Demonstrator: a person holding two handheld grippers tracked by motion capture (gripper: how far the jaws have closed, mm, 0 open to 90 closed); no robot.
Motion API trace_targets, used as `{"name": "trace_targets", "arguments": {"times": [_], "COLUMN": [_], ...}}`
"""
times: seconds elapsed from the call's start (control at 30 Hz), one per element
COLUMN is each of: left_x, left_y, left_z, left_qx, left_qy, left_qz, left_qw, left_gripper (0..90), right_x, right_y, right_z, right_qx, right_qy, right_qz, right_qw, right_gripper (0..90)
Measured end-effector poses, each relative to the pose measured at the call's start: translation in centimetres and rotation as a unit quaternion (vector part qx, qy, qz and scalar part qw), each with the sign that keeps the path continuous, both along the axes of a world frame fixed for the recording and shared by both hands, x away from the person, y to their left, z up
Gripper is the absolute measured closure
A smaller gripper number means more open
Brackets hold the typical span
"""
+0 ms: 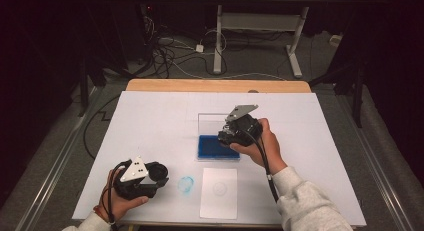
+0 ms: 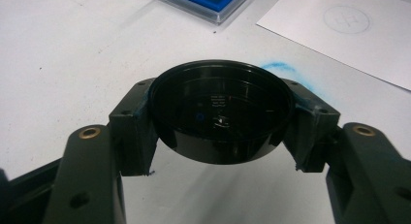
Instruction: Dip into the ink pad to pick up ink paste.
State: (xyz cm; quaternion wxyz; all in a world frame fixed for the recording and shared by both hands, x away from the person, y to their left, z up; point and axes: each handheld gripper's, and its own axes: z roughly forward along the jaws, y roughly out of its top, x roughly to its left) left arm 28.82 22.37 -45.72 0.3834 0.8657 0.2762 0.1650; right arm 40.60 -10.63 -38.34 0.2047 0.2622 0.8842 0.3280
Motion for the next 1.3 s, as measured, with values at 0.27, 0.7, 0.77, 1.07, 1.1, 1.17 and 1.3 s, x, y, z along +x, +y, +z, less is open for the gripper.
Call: {"name": "trace_targets", "arguments": {"times": [0.27, 0.7, 0.77, 1.07, 1.1, 1.17, 1.3], "left_x": [0.0, 0.0, 0.0, 0.0, 0.0, 0.0, 0.0], "left_y": [0.0, 0.0, 0.0, -0.2, -0.2, -0.1, -0.2], "left_z": [-0.1, -0.1, -0.1, -0.1, -0.1, -0.1, -0.1], "left_qx": [0.003, 0.003, 0.004, 0.005, 0.005, 0.005, 0.005], "left_qy": [0.001, 0.003, 0.003, 0.004, 0.003, 0.003, 0.003], "left_qz": [0.000, -0.001, -0.001, -0.004, -0.003, -0.002, -0.003], "left_qw": [1.0000, 1.0000, 1.0000, 1.0000, 1.0000, 1.0000, 1.0000], "left_gripper": [36.5, 36.5, 36.5, 36.5, 36.5, 36.5, 36.5], "right_x": [0.7, 1.0, 1.1, 0.9, 0.9, 0.9, 1.2], "right_y": [0.2, 0.0, -0.1, 0.1, 0.0, 0.0, 0.1], "right_z": [-2.7, -3.8, -3.8, -4.2, -4.3, -4.3, -4.3], "right_qx": [-0.018, -0.029, -0.028, -0.026, -0.021, -0.020, -0.017], "right_qy": [0.030, 0.038, 0.035, 0.030, 0.031, 0.033, 0.033], "right_qz": [-0.006, -0.019, -0.015, -0.020, -0.022, -0.022, -0.023], "right_qw": [0.9994, 0.9987, 0.9989, 0.9990, 0.9991, 0.9990, 0.9991], "right_gripper": [57.5, 57.5, 57.5, 57.3, 57.4, 57.3, 57.4]}}
